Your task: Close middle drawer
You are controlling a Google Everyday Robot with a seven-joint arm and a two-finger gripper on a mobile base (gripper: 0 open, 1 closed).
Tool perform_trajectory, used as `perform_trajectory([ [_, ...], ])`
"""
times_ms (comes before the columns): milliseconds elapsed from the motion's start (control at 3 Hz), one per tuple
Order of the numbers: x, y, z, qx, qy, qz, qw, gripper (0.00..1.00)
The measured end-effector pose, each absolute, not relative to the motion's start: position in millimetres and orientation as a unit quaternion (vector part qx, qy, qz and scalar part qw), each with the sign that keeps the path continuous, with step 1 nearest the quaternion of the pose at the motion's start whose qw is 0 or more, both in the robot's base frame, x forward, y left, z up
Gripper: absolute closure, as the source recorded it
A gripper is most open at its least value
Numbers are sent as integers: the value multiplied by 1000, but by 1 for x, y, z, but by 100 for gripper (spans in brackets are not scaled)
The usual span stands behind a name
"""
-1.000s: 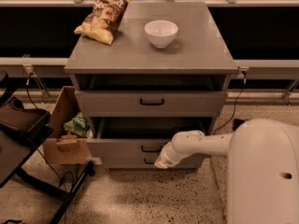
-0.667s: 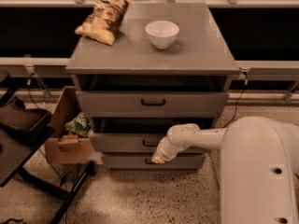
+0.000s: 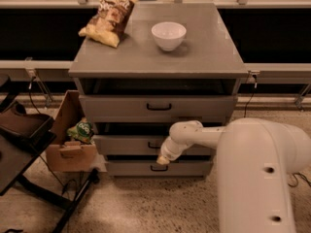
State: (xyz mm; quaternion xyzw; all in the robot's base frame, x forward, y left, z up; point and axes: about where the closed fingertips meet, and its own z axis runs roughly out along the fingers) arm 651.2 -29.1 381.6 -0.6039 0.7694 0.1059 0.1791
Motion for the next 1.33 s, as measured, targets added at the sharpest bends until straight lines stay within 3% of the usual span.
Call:
perform_trajectory([
  [667,670,-20,388,-615,762,100,175,100],
  [1000,670,-20,388,-615,762,100,175,82],
  [1333,670,-20,388,-615,762,100,175,57],
])
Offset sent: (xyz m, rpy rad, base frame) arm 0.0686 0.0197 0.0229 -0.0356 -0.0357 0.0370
